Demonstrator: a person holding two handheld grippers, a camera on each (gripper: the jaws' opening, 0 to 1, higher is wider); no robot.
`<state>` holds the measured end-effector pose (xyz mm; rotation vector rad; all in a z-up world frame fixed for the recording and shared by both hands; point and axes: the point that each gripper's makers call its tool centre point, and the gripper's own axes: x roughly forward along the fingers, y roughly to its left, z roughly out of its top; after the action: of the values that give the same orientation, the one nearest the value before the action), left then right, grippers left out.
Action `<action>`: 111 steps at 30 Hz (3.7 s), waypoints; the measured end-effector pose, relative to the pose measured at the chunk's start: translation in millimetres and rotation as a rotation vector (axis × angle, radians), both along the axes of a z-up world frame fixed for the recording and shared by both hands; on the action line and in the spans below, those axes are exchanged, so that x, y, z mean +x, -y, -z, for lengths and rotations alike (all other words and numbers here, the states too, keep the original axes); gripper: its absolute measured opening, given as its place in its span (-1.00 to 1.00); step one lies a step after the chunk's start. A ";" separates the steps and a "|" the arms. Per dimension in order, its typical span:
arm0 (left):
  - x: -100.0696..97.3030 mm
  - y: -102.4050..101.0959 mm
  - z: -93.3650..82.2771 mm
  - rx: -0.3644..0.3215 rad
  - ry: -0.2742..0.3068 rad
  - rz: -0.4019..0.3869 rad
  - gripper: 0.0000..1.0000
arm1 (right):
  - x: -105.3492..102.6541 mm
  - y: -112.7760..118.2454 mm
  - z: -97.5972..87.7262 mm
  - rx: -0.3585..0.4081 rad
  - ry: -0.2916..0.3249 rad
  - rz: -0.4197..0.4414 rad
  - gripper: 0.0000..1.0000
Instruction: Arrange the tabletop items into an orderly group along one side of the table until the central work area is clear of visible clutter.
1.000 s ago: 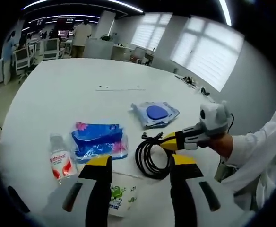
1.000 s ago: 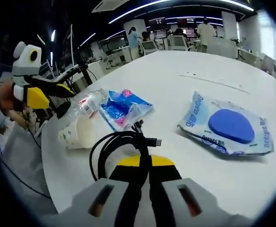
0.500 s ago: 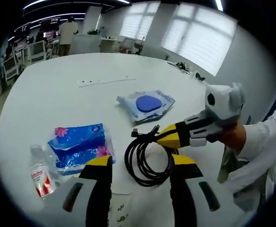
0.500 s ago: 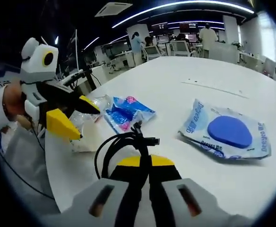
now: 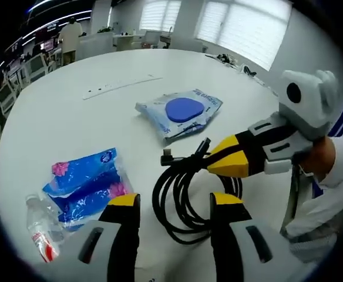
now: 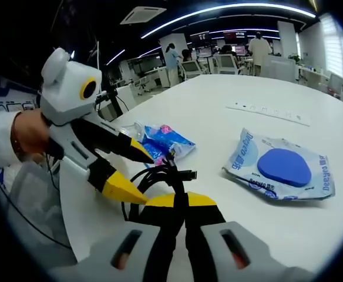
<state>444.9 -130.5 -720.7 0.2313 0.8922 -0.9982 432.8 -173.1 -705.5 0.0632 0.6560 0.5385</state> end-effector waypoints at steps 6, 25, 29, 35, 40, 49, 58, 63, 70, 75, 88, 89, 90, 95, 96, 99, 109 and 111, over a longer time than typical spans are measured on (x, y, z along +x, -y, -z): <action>-2.2 2.1 4.9 0.017 -0.006 0.017 -0.23 | -0.8 1.6 -4.7 0.009 0.007 0.006 -0.99; -7.5 23.8 -3.2 -0.008 -0.035 0.000 -0.60 | -11.0 25.3 -17.5 0.027 0.011 0.036 -0.99; -10.9 35.5 -8.7 -0.014 -0.052 -0.007 -0.69 | -15.1 37.8 -21.1 0.023 0.012 0.048 -0.99; -18.1 65.7 -20.0 -0.039 -0.057 0.019 -0.75 | -23.5 68.2 -29.0 0.026 0.016 0.091 -0.99; -25.4 95.8 -27.0 -0.054 -0.056 0.056 -0.79 | -31.8 98.5 -34.0 0.025 0.013 0.139 -0.99; -39.0 147.8 -39.6 -0.090 -0.062 0.108 -0.83 | -47.5 152.8 -43.0 0.017 0.014 0.214 -0.98; -52.6 194.8 -45.1 -0.119 -0.073 0.157 -0.87 | -59.9 198.7 -44.1 0.004 0.004 0.264 -0.98; -57.4 216.7 -43.7 -0.130 -0.093 0.157 -0.89 | -64.0 221.0 -41.8 0.004 -0.009 0.290 -0.98; -61.0 246.6 -36.2 -0.144 -0.128 0.156 -0.90 | -66.2 251.9 -34.4 0.003 -0.035 0.305 -0.97; -62.1 265.3 -27.8 -0.138 -0.156 0.143 -0.90 | -65.6 270.9 -25.8 -0.003 -0.060 0.312 -0.97; -59.2 301.2 -6.0 -0.148 -0.229 0.073 -0.90 | -56.7 310.6 -2.4 -0.002 -0.117 0.302 -0.97; -58.9 302.1 -3.9 -0.148 -0.235 0.067 -0.90 | -56.3 311.2 -1.7 -0.002 -0.118 0.301 -0.96; -58.1 303.4 -1.4 -0.147 -0.242 0.055 -0.90 | -55.2 312.2 1.0 -0.002 -0.125 0.298 -0.96; -56.2 307.7 10.1 -0.142 -0.266 0.021 -0.90 | -51.2 317.3 13.3 0.001 -0.154 0.286 -0.96; -55.8 308.2 12.1 -0.141 -0.273 0.011 -0.90 | -49.9 317.8 15.7 0.001 -0.157 0.282 -0.96; -54.6 309.4 16.7 -0.142 -0.286 -0.007 -0.90 | -47.9 320.3 21.6 0.005 -0.171 0.277 -0.96; -51.6 313.8 31.4 -0.132 -0.305 -0.047 -0.89 | -44.3 324.3 35.7 -0.002 -0.199 0.257 -0.96; -50.4 314.2 33.9 -0.130 -0.305 -0.054 -0.89 | -43.9 324.8 38.0 -0.006 -0.203 0.257 -0.96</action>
<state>394.5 -444.7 -754.7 -0.0577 1.0989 -1.0531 388.9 -497.9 -743.4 0.1962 0.8335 0.2839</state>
